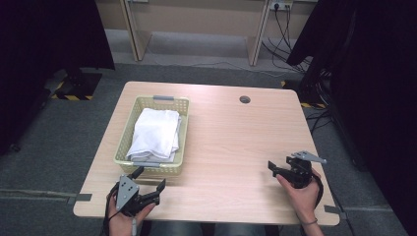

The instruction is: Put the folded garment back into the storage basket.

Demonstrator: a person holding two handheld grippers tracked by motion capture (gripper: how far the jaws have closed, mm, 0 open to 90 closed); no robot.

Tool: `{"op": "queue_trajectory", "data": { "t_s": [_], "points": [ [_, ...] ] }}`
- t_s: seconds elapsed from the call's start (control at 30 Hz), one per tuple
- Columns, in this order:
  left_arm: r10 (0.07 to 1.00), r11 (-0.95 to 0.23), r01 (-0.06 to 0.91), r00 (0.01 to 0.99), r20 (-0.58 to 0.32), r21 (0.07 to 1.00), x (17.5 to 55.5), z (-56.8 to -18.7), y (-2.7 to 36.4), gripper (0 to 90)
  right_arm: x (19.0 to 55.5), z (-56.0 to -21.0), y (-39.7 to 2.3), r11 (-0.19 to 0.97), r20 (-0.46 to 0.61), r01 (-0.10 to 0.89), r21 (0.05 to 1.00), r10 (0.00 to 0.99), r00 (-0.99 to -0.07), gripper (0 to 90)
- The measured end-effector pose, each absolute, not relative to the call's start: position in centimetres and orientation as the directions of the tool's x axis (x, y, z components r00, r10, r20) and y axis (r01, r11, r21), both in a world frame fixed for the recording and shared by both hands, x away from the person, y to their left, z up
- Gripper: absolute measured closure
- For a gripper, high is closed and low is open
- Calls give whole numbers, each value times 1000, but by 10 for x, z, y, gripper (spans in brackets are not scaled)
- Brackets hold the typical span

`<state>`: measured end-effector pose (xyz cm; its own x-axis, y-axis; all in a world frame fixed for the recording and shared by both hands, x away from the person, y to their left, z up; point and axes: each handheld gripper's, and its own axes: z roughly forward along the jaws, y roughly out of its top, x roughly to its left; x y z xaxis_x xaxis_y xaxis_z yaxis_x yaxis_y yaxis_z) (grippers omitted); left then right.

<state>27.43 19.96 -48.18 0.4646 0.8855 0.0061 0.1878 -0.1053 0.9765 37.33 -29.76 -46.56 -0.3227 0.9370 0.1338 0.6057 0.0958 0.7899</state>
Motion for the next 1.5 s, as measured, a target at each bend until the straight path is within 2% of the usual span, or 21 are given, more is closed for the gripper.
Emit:
{"op": "queue_trajectory", "data": {
  "t_s": [1.5],
  "points": [
    [887, -106, 190, 463, 6, 976, 275, -482, 199, 141, 365, -476, -305, 82, 137, 610, 789, 943, -303, 169]
  ]
}}
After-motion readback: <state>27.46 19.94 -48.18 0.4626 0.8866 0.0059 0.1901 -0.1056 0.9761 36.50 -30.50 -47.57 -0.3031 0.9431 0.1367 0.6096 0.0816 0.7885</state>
